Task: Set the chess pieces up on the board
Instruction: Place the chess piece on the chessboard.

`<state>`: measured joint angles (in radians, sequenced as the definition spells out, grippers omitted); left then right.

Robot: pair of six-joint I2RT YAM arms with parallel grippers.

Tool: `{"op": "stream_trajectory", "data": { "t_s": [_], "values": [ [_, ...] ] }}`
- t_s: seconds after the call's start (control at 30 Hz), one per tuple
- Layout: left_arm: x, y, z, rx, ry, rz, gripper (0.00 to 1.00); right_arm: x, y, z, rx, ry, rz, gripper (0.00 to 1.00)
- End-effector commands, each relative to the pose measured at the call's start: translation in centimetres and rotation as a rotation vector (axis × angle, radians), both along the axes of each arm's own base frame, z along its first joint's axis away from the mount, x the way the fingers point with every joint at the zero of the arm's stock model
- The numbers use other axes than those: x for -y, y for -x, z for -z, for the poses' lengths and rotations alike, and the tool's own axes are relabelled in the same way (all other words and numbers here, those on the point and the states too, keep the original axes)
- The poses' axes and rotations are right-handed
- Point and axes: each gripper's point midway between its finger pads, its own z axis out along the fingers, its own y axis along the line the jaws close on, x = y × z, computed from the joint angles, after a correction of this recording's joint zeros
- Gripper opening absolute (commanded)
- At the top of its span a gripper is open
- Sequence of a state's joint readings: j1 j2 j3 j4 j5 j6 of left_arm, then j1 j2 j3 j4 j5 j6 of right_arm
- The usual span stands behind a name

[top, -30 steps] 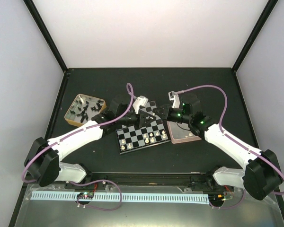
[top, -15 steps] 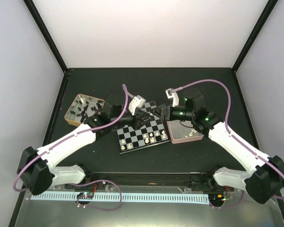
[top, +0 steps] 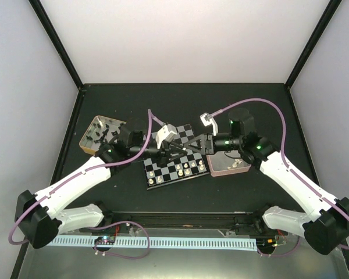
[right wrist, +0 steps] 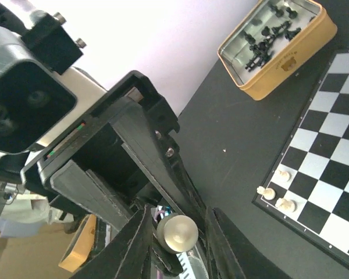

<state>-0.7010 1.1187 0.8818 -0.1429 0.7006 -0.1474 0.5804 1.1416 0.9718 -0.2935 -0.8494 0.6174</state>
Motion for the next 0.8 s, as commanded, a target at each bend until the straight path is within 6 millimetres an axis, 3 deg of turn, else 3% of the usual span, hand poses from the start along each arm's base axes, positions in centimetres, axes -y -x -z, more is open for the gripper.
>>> {"op": "stream_trajectory", "data": {
  "t_s": [0.0,0.5,0.77],
  "values": [
    [-0.4,1.9,-0.3,0.048,-0.004,0.091,0.02,0.1,1.3,-2.6,0.058,-0.045,-0.051,0.3],
    [-0.4,2.3,-0.6,0.06,0.008,0.111,0.02,-0.1,2.0,-2.3,0.056,-0.047,-0.115,0.32],
    [-0.3,2.2,-1.0,0.066,0.012,0.111,0.02,-0.3,1.8,-1.7,0.039,-0.032,-0.126,0.08]
  ]
}}
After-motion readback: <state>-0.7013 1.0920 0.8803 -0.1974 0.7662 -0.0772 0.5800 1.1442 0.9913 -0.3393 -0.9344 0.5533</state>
